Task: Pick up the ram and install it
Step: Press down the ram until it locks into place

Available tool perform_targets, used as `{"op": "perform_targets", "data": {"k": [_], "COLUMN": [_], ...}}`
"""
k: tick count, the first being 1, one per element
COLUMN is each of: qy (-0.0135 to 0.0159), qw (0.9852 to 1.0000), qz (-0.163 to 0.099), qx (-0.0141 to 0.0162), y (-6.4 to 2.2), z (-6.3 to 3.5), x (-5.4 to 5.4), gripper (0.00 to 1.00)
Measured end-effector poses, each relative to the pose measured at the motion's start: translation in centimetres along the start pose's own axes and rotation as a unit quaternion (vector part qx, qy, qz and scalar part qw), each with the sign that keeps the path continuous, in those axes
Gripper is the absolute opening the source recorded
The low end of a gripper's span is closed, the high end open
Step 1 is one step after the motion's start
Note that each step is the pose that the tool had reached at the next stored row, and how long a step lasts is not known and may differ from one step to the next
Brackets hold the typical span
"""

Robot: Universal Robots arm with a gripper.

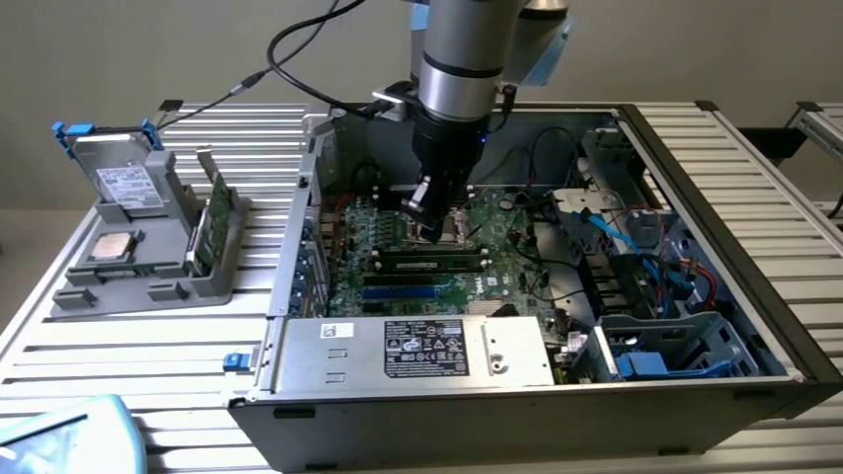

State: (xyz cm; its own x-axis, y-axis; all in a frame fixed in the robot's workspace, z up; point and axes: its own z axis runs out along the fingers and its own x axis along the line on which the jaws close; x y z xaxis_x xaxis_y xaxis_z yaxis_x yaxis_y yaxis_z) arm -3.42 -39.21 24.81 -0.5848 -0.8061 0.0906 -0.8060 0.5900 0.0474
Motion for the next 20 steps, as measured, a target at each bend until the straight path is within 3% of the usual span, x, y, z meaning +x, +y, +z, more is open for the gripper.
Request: {"op": "perform_targets", "data": {"k": [6, 11, 16, 20], "qy": [-0.0065, -0.0115, -0.0152, -0.0176], "qw": [0.9994, 0.9978, 0.9952, 0.9922], "qz": [0.035, 0.064, 0.096, 0.123], "qx": [-0.0031, -0.006, -0.009, -0.0114], "y": [0.0, -0.01, -0.01, -0.02], "z": [0.05, 0.12, 0.23, 0.34], "x": [-0.01, -0.01, -0.02, -0.03], "gripper": [0.11, 0.11, 0.11, 0.11]}}
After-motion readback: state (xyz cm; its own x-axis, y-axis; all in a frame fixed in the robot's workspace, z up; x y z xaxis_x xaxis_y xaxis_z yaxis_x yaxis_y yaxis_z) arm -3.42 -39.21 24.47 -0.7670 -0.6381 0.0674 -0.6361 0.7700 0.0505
